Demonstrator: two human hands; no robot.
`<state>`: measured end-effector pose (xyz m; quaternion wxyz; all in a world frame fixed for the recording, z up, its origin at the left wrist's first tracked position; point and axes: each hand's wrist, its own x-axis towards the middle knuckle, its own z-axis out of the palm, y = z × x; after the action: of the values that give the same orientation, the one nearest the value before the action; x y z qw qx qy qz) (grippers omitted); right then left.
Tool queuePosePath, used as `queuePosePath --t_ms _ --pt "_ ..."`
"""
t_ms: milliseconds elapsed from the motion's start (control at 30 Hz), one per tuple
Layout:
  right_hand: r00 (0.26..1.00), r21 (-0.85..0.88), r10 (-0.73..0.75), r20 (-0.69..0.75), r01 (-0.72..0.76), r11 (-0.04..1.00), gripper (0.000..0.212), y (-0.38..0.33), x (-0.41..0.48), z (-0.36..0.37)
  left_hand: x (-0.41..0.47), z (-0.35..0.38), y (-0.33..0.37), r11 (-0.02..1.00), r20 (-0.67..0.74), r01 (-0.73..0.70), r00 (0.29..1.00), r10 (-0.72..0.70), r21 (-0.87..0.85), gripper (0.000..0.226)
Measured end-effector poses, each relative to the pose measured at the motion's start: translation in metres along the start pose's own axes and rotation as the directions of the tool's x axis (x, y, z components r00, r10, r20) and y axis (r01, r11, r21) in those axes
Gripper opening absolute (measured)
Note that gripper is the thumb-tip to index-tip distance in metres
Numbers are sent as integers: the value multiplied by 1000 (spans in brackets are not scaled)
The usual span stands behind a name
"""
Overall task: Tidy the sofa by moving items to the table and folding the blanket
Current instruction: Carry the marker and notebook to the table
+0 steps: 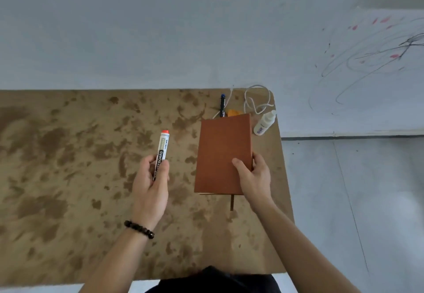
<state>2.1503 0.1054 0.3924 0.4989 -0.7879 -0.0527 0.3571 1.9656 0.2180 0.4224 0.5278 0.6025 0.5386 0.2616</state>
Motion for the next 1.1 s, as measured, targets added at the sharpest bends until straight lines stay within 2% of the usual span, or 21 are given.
queuePosePath --t_ms 167,300,400,467,533,600,667,733,800,900,967,1100 --pt "993 -43 -43 114 48 998 28 -45 84 58 -6 0 7 989 -197 95 973 -116 -112 18" --pt "981 -163 -117 153 141 976 39 -45 134 88 -3 4 5 982 -237 145 956 -170 -121 15" --pt "959 -322 -77 272 166 932 54 -33 152 97 15 9 -1 977 -236 190 949 -208 -96 11" --pt "955 -424 -73 287 195 884 57 -26 158 95 29 18 -3 971 -217 221 947 -235 -90 10" --pt "953 -461 -151 263 262 848 51 -18 154 84 44 31 -3 965 -187 251 947 -261 -72 10" --pt "930 -433 -292 222 362 825 41 -8 144 60 59 48 2 971 -156 239 958 -240 -26 9" --pt "885 -452 -430 177 461 764 32 9 133 31 74 69 11 986 -124 158 981 -149 59 5" --pt "849 -545 -488 202 511 665 33 33 127 6 94 92 18 988 -96 72 994 -59 137 9" --pt "878 -663 -392 274 468 584 52 57 127 -11 119 116 19 981 -36 15 999 -8 191 13" --pt "918 -830 -124 375 393 397 93 85 133 -25 158 153 12 945 100 -64 994 33 320 19" --pt "900 -852 -84 427 432 296 97 92 137 -27 177 178 9 907 191 -91 982 12 411 24" --pt "895 -851 -19 447 431 299 98 90 138 -25 198 224 6 853 290 -138 957 -16 503 31"
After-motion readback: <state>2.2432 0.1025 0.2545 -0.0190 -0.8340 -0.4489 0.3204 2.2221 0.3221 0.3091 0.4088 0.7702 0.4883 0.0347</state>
